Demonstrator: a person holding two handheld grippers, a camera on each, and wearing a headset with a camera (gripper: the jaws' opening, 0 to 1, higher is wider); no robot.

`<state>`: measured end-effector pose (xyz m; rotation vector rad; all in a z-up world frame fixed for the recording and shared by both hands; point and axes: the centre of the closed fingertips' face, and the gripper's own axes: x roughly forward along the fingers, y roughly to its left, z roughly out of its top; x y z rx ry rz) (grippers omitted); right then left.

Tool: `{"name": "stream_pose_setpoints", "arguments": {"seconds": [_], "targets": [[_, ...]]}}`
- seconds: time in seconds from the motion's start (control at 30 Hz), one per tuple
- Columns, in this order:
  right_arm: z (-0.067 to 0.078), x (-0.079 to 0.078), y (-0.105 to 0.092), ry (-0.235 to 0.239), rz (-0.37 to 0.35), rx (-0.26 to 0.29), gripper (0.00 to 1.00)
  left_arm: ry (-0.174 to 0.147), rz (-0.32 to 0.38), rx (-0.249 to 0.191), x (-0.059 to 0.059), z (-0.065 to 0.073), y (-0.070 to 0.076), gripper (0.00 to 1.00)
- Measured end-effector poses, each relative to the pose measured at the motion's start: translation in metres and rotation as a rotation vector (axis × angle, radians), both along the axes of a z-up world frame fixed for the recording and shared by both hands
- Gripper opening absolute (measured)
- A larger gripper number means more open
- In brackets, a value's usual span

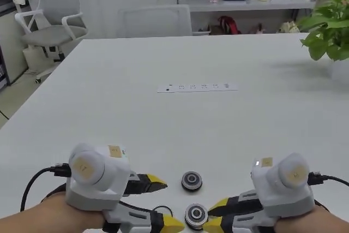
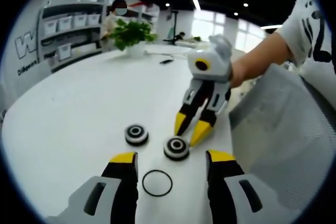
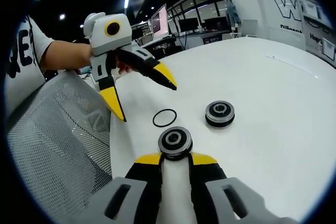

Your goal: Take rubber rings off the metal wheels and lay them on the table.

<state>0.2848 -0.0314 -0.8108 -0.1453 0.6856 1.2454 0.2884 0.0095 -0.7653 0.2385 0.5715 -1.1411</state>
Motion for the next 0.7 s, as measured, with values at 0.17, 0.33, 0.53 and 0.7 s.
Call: {"name": "stream_pose_setpoints", "arguments": {"seconds": [0.17, 0.33, 0.53, 0.7], "targets": [[-0.002, 0.000, -0.001, 0.000, 0.002, -0.007, 0.13, 0.018, -0.006, 0.000, -0.002, -0.005, -0.005, 0.49], [-0.003, 0.000, -0.001, -0.002, 0.002, -0.009, 0.12, 0.026, -0.012, -0.001, -0.002, -0.009, -0.011, 0.46], [-0.003, 0.001, -0.001, 0.003, -0.003, -0.007, 0.09, 0.024, -0.015, -0.001, -0.001, -0.012, -0.019, 0.38], [-0.004, 0.002, -0.002, 0.004, -0.008, -0.005, 0.07, 0.033, -0.028, 0.012, -0.004, -0.018, -0.024, 0.35]]}}
